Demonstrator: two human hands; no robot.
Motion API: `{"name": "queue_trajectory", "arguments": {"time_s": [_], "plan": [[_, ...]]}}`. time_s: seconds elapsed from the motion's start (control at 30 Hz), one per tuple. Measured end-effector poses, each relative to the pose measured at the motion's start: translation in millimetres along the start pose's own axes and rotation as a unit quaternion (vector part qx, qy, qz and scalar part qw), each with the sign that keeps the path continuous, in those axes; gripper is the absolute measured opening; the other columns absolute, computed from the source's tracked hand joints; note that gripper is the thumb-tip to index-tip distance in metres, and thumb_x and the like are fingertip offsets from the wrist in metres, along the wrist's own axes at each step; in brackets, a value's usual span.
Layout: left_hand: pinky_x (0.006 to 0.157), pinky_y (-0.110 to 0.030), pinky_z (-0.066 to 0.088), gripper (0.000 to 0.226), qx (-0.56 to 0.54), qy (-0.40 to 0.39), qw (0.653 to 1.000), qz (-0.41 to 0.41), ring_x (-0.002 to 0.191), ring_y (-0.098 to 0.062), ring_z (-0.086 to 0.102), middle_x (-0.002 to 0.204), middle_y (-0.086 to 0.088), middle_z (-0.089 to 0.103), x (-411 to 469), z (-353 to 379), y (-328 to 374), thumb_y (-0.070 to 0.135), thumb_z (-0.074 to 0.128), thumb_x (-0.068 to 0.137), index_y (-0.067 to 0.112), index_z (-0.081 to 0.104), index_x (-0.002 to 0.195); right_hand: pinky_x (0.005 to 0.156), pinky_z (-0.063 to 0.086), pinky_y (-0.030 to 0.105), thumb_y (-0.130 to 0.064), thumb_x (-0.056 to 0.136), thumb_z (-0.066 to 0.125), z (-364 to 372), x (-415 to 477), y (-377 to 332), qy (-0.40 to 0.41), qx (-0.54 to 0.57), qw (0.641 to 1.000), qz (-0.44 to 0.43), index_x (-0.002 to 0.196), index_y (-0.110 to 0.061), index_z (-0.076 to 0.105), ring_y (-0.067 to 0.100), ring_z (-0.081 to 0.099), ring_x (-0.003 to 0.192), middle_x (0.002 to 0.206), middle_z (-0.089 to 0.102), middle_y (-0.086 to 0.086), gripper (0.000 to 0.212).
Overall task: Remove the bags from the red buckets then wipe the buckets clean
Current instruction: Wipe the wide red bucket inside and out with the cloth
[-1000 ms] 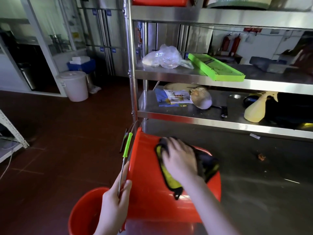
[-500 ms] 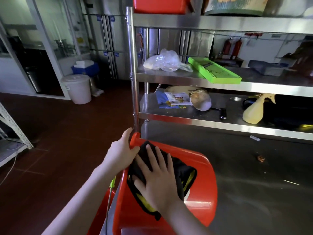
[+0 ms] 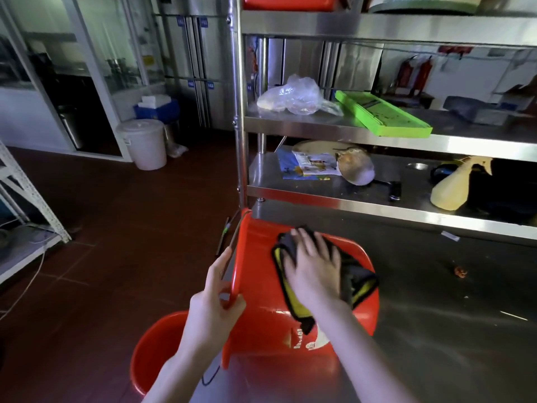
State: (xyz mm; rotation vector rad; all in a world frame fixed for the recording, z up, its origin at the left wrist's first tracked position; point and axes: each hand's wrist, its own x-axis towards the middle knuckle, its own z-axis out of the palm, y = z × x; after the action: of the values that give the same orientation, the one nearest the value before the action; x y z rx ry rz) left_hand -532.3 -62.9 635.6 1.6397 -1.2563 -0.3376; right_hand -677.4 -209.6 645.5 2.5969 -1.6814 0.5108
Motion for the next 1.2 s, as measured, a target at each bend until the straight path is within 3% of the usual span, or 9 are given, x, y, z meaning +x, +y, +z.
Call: {"name": "queue_trajectory", "arguments": {"time_s": [0.2, 0.33, 0.53, 0.73, 0.83, 0.93, 1.07, 1.13, 1.2], "plan": [[0.059, -0.008, 0.048, 0.095, 0.018, 0.012, 1.000, -0.016, 0.068, -0.007, 0.066, 0.085, 0.019, 0.070, -11, -8, -13, 0.004, 0.070, 0.080, 0.063, 0.024, 0.139, 0.113, 0.027, 0.051, -0.058, 0.093, 0.029, -1, -15, -51, 0.014, 0.024, 0.990, -0.141, 0.148, -0.028, 0.035, 0.025, 0.031, 0.142, 0.156, 0.033, -0.006, 0.063], [0.069, -0.018, 0.054, 0.097, 0.034, 0.027, 0.999, -0.021, 0.071, -0.004, 0.066, 0.085, 0.022, 0.068, -26, -1, -14, 0.004, 0.072, 0.079, 0.067, 0.025, 0.137, 0.112, 0.028, 0.041, -0.063, 0.091, 0.024, -3, -8, 16, 0.008, -0.009, 1.000, -0.012, 0.144, -0.035, 0.041, 0.018, 0.036, 0.139, 0.151, 0.040, -0.010, 0.062], [0.066, 0.003, 0.044, 0.112, 0.027, 0.026, 0.999, -0.009, 0.074, 0.022, 0.059, 0.088, 0.041, 0.062, -68, 3, -29, -0.004, 0.081, 0.061, 0.062, 0.033, 0.137, 0.107, 0.033, 0.046, -0.058, 0.093, 0.026, -13, 17, 87, -0.105, 0.046, 0.981, 0.159, 0.132, -0.037, 0.047, 0.019, 0.041, 0.132, 0.142, 0.049, -0.011, 0.050], [0.066, -0.002, 0.049, 0.109, 0.019, -0.013, 1.000, -0.004, 0.080, 0.019, 0.062, 0.106, 0.042, 0.059, -73, -8, -42, -0.006, 0.081, 0.065, 0.056, 0.032, 0.141, 0.104, 0.035, 0.044, -0.057, 0.088, 0.025, -11, -4, -41, 0.004, 0.040, 0.996, -0.082, 0.137, -0.030, 0.051, 0.019, 0.046, 0.132, 0.143, 0.051, -0.009, 0.062], [0.070, -0.004, 0.049, 0.092, 0.029, -0.013, 0.999, 0.039, 0.083, 0.010, 0.067, 0.110, 0.034, 0.063, -54, -26, -27, 0.012, 0.077, 0.077, 0.049, 0.027, 0.145, 0.109, 0.034, 0.049, -0.056, 0.093, 0.028, -9, -21, -57, 0.020, 0.027, 0.993, -0.112, 0.143, -0.026, 0.046, 0.024, 0.040, 0.138, 0.150, 0.043, -0.005, 0.061], [0.080, -0.005, 0.046, 0.072, -0.002, -0.011, 1.000, 0.011, 0.108, 0.006, 0.061, 0.127, 0.027, 0.059, -6, -22, 6, 0.042, 0.059, 0.092, 0.052, 0.014, 0.148, 0.110, 0.032, 0.051, -0.055, 0.095, 0.027, -4, -34, -54, 0.034, 0.023, 0.994, -0.104, 0.147, -0.026, 0.038, 0.026, 0.036, 0.140, 0.153, 0.038, -0.003, 0.060], [0.082, -0.031, 0.049, 0.065, 0.038, -0.039, 0.989, -0.138, 0.108, -0.030, 0.063, 0.127, -0.014, 0.061, 66, 7, 40, 0.043, 0.049, 0.097, 0.040, 0.014, 0.151, 0.112, 0.029, 0.051, -0.059, 0.095, 0.030, -2, -44, -46, 0.035, 0.041, 0.989, -0.140, 0.148, -0.030, 0.033, 0.026, 0.032, 0.142, 0.155, 0.035, -0.003, 0.060], [0.088, -0.037, 0.050, 0.057, 0.065, -0.031, 0.987, -0.146, 0.109, -0.034, 0.061, 0.126, -0.019, 0.061, 76, 12, 45, 0.039, 0.046, 0.099, 0.029, 0.023, 0.151, 0.115, 0.026, 0.051, -0.067, 0.094, 0.022, -3, -40, -22, 0.030, 0.020, 0.991, -0.127, 0.148, -0.036, 0.031, 0.025, 0.029, 0.144, 0.157, 0.030, -0.004, 0.064], [0.076, -0.039, 0.056, 0.052, 0.053, -0.029, 0.990, -0.128, 0.088, -0.028, 0.069, 0.111, -0.014, 0.068, 69, 9, 44, 0.036, 0.044, 0.101, 0.028, 0.027, 0.149, 0.114, 0.025, 0.051, -0.072, 0.091, 0.014, -5, -35, 14, 0.025, -0.005, 0.999, -0.044, 0.147, -0.039, 0.034, 0.026, 0.028, 0.145, 0.157, 0.031, -0.002, 0.068]]}}
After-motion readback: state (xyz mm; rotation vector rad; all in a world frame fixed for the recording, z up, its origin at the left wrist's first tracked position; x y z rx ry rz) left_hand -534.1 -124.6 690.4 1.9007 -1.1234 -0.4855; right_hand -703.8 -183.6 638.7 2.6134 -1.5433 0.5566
